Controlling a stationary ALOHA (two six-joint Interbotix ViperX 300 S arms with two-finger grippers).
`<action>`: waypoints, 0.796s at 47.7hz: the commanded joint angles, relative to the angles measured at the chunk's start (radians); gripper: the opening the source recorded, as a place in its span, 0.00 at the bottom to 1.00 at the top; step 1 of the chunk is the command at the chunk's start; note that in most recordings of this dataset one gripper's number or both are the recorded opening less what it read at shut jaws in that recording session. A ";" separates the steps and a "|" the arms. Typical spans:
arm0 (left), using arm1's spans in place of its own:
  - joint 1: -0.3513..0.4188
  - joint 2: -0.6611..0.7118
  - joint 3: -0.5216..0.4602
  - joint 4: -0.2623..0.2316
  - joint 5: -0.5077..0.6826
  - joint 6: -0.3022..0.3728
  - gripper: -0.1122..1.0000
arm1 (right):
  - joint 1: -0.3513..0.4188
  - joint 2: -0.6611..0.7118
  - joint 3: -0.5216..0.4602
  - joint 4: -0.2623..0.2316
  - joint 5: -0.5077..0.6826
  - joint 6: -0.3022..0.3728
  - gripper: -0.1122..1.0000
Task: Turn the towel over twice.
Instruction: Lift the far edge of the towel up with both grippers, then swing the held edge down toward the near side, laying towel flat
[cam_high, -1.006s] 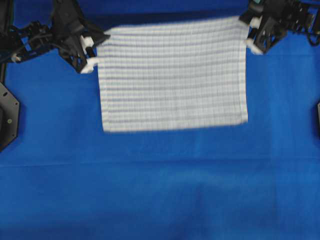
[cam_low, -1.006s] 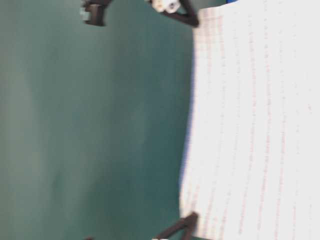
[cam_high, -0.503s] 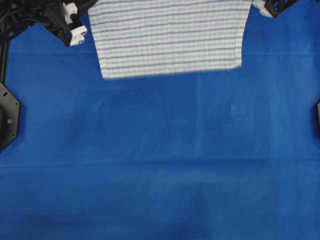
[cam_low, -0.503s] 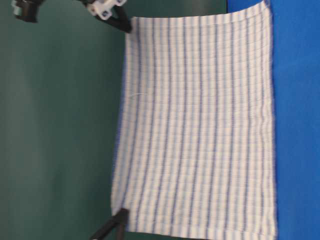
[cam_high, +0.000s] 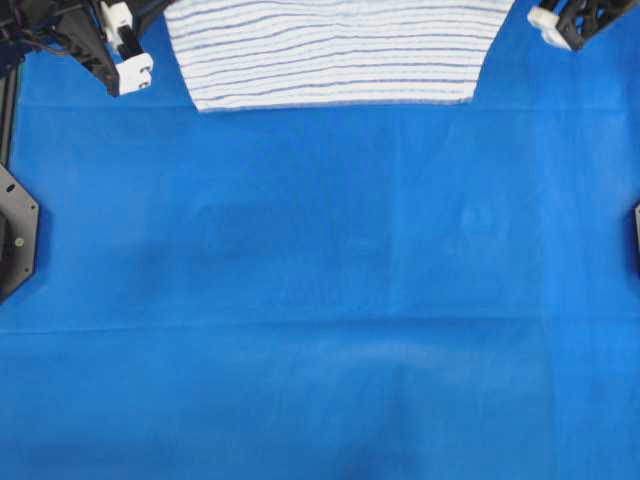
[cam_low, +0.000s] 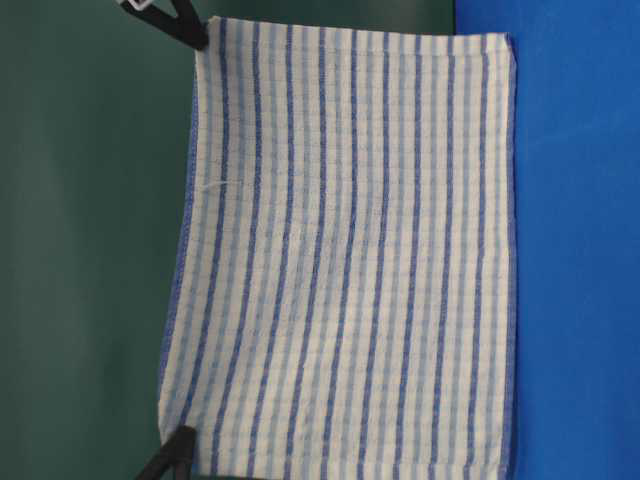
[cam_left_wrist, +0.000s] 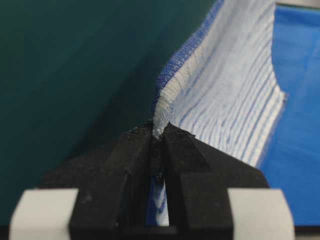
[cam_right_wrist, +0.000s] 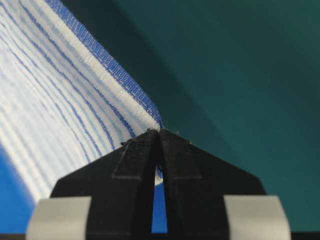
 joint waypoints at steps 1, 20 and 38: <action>-0.031 -0.023 -0.002 0.000 -0.005 0.023 0.13 | 0.048 -0.026 -0.008 0.002 0.040 0.003 0.13; -0.178 -0.023 0.112 0.000 -0.011 0.018 0.13 | 0.367 -0.066 0.023 0.057 0.213 0.104 0.13; -0.416 -0.002 0.193 0.000 -0.005 -0.048 0.13 | 0.672 0.006 0.077 0.061 0.238 0.334 0.13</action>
